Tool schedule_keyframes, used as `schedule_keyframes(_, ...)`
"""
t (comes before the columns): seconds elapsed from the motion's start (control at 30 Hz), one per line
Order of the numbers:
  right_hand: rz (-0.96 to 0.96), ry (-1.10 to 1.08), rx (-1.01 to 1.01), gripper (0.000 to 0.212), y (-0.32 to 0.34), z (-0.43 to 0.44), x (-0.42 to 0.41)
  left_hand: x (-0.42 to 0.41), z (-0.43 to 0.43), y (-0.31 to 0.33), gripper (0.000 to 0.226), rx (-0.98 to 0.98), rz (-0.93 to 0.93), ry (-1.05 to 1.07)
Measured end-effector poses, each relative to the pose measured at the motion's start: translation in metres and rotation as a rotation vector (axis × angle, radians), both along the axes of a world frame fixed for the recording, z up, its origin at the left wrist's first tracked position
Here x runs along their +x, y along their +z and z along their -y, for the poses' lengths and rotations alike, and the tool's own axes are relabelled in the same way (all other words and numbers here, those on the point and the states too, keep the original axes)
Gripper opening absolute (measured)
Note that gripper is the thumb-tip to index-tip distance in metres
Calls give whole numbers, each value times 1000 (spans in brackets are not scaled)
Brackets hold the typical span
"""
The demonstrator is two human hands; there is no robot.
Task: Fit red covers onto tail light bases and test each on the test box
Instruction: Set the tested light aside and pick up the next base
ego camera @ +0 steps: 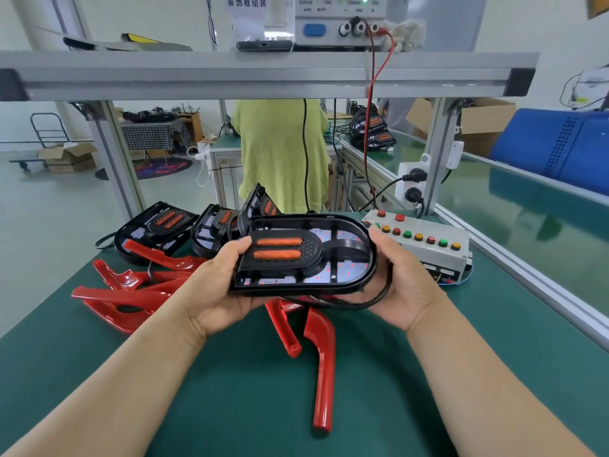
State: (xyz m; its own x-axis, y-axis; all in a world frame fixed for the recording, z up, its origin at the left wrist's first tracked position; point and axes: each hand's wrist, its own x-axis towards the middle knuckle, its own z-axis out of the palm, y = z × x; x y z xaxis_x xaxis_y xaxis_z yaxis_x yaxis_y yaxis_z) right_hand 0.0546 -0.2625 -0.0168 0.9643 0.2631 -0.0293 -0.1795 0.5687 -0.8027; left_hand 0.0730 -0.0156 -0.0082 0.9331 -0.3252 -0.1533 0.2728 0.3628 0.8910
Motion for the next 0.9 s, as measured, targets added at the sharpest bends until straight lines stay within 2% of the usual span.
schedule_keyframes(0.23,148,313,82,80,-4,-15,-7,-10,23,-5,45,-114,18,105)
schedule_keyframes(0.43,150,355,95,88,-2,-18,-10,-12,26,-6,50,-71,74,36)
schedule_keyframes(0.57,166,334,125,84,-3,-16,-8,-12,17,0,62,284,222,-35)
schedule_keyframes(0.67,163,286,154,83,-3,-11,-6,-13,13,0,72,462,234,-32)
schedule_keyframes(0.73,156,244,179,76,-3,-7,-5,-13,15,2,58,533,201,83)
schedule_keyframes(0.8,157,206,213,69,-3,-3,-4,-12,16,5,34,649,188,207)
schedule_keyframes(0.83,153,184,224,69,-4,0,-3,-13,14,7,26,793,228,196)
schedule_keyframes(0.9,140,145,226,65,-4,4,-2,-16,14,9,26,1150,347,25)
